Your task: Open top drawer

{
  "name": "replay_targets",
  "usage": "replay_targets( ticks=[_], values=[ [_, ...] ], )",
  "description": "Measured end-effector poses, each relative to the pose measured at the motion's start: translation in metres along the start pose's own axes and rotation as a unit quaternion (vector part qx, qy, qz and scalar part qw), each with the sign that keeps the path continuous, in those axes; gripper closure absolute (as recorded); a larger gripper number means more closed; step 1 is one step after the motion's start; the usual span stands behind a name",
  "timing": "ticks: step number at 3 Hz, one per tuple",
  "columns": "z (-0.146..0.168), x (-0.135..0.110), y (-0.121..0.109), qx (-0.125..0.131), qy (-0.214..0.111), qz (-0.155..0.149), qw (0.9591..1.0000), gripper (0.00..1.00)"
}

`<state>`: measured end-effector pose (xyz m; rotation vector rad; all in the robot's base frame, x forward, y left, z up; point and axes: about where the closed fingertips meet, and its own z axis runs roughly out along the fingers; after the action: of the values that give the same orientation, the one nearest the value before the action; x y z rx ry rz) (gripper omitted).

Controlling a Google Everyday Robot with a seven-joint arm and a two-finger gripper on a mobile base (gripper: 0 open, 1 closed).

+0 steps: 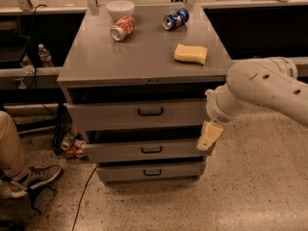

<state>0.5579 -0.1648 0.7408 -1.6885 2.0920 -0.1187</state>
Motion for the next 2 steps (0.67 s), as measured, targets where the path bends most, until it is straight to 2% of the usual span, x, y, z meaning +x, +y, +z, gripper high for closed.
replay_targets(
  ticks=[1,2],
  values=[
    [0.028,0.004,-0.015,0.013,0.018,-0.017,0.9996,0.0],
    [0.059,-0.007,-0.032,0.022,0.015,-0.039,0.9989,0.0]
  ],
)
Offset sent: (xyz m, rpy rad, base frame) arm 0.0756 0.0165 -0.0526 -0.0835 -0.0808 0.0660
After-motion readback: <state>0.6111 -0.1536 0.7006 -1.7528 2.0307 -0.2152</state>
